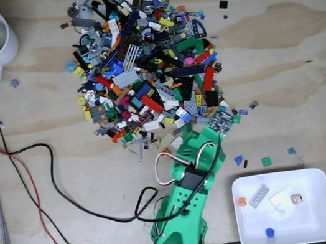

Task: Find the closest Lego and put it in the bin.

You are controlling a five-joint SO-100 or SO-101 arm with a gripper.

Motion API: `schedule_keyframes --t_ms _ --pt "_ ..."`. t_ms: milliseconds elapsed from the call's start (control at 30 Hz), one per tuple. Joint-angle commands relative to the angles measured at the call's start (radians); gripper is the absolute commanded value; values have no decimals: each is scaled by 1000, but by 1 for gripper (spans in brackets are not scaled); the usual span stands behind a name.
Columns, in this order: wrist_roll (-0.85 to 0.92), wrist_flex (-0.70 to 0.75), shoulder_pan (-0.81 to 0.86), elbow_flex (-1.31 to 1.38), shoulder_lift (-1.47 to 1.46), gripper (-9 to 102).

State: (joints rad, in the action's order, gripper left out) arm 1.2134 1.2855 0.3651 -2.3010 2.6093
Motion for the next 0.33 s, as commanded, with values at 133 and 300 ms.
schedule_keyframes --t_ms 133,300 --pt "-117 52 -364 51 2 29" --pt "-121 69 -376 57 -17 29"
